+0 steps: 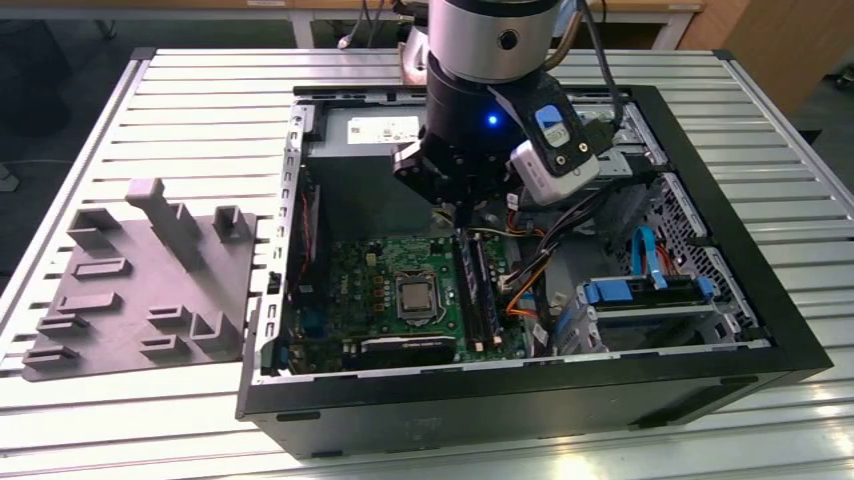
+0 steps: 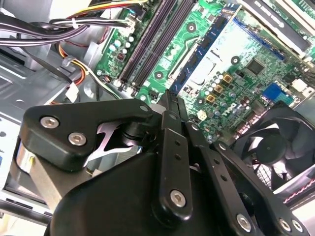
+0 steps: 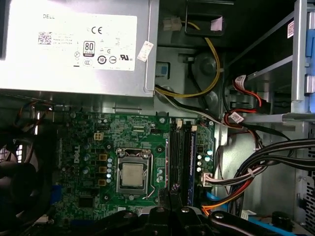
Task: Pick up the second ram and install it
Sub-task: 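Insert the second ram into the second slot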
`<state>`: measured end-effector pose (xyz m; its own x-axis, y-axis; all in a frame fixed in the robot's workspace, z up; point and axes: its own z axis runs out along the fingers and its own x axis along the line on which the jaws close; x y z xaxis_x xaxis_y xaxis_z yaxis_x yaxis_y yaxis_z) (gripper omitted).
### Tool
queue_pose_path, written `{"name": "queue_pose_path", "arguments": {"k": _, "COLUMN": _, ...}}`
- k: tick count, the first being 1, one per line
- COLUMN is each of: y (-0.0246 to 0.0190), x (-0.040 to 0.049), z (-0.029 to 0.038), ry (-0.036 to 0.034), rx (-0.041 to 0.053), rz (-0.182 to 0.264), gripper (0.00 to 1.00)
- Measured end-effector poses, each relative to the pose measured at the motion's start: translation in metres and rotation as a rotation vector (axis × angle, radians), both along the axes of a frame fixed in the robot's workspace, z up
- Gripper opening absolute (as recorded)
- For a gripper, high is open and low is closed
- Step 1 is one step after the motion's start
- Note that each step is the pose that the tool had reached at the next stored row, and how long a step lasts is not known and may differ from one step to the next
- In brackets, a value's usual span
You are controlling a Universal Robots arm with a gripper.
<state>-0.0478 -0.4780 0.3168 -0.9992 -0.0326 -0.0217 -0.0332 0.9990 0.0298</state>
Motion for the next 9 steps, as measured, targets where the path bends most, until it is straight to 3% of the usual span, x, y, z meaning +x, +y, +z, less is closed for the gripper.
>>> {"name": "queue_pose_path", "arguments": {"k": 9, "y": 0.0003, "x": 0.0068, "z": -0.0007, "ry": 0.0, "rx": 0.0001, "rz": 0.0, "gripper": 0.11}}
